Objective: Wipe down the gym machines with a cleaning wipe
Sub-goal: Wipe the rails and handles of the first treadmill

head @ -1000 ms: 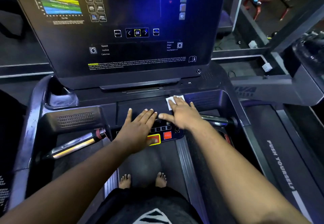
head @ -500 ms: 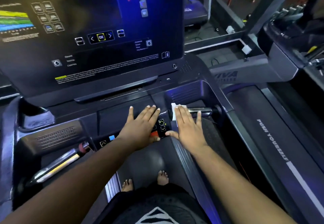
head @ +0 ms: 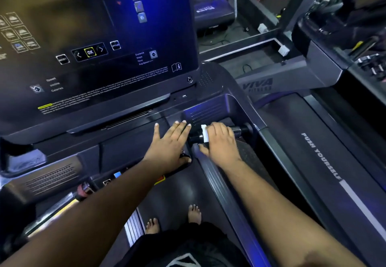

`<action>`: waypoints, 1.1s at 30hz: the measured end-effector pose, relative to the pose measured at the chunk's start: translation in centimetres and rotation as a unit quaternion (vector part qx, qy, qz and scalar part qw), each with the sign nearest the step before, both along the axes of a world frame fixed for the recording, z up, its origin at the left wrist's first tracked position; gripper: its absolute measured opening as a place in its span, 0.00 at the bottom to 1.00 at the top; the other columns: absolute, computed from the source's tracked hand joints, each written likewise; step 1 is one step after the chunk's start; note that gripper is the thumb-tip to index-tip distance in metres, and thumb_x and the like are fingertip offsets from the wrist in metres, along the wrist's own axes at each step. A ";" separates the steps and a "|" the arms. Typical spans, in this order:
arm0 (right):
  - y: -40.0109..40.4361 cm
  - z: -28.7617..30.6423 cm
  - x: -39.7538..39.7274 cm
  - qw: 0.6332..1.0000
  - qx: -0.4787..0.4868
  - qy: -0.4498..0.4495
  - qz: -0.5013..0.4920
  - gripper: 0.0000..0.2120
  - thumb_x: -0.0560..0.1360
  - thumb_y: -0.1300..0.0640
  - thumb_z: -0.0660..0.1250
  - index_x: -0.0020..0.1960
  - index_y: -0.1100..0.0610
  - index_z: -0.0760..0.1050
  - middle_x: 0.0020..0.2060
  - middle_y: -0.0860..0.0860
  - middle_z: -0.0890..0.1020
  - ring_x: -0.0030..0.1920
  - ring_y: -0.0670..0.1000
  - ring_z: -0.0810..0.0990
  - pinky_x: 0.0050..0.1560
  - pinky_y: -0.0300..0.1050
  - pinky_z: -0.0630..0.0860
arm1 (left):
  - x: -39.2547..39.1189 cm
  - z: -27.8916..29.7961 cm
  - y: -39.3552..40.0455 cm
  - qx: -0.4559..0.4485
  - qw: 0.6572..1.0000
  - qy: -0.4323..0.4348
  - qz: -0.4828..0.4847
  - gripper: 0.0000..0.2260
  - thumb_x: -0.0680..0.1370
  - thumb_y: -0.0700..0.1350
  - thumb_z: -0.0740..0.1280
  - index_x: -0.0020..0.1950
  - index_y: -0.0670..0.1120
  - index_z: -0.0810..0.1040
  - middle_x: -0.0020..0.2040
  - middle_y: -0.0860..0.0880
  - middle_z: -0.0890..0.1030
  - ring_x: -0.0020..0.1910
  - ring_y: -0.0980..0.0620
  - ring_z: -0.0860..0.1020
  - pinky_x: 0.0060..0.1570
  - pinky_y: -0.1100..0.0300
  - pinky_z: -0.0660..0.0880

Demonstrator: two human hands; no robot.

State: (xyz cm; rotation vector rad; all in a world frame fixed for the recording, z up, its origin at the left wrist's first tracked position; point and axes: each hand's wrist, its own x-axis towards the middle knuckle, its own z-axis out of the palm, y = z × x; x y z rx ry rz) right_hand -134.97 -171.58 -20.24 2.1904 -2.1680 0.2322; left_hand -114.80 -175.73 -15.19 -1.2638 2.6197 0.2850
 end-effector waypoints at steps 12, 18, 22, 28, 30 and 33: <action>1.8 -3.2 0.4 0.999 -0.037 -0.017 0.019 0.32 0.73 0.51 0.68 0.74 0.59 0.66 0.69 0.57 0.73 0.71 0.59 0.69 0.76 0.63 0.59 | 0.0 -0.3 0.3 -0.023 1.000 0.016 0.006 0.47 0.77 0.70 0.61 0.83 0.50 0.40 0.84 0.52 0.44 0.82 0.52 0.42 0.76 0.30 0.39; -3.5 -0.2 -0.8 0.996 0.050 -0.015 0.076 0.25 0.59 0.46 0.82 0.49 0.53 0.76 0.41 0.51 0.82 0.44 0.56 0.82 0.46 0.50 0.77 | 0.0 -0.3 0.2 -0.026 0.999 0.028 0.003 0.47 0.75 0.70 0.62 0.84 0.49 0.44 0.84 0.52 0.48 0.83 0.52 0.45 0.78 0.34 0.43; -0.5 -2.0 -0.9 0.996 -0.021 -0.055 0.070 0.30 0.68 0.47 0.76 0.66 0.55 0.74 0.57 0.53 0.79 0.59 0.57 0.78 0.68 0.56 0.70 | 0.1 -0.4 0.1 -0.019 1.000 0.024 0.002 0.48 0.75 0.71 0.63 0.84 0.50 0.43 0.84 0.52 0.47 0.83 0.52 0.44 0.79 0.36 0.43; 1.4 -4.1 -3.7 0.998 -0.022 -0.017 -0.047 0.39 0.72 0.34 0.69 0.73 0.59 0.69 0.69 0.57 0.74 0.74 0.58 0.67 0.77 0.68 0.54 | 0.0 -0.4 -0.1 -0.018 1.000 0.021 0.002 0.48 0.75 0.71 0.63 0.84 0.49 0.43 0.84 0.51 0.46 0.83 0.51 0.43 0.79 0.37 0.41; 0.6 -3.2 -3.8 0.995 0.019 -0.034 -0.094 0.41 0.68 0.31 0.70 0.69 0.59 0.71 0.66 0.57 0.76 0.72 0.58 0.69 0.76 0.71 0.54 | 0.0 -0.4 -0.1 -0.020 1.000 0.023 0.001 0.48 0.75 0.71 0.64 0.84 0.49 0.44 0.84 0.51 0.46 0.83 0.51 0.43 0.79 0.37 0.42; 1.1 -2.7 -1.3 0.999 0.023 -0.027 -0.026 0.48 0.67 0.26 0.66 0.74 0.59 0.66 0.72 0.57 0.72 0.76 0.58 0.65 0.77 0.70 0.51 | 0.1 -0.5 -0.2 -0.021 0.999 0.040 0.006 0.49 0.73 0.70 0.66 0.84 0.49 0.47 0.84 0.51 0.49 0.83 0.51 0.46 0.79 0.37 0.43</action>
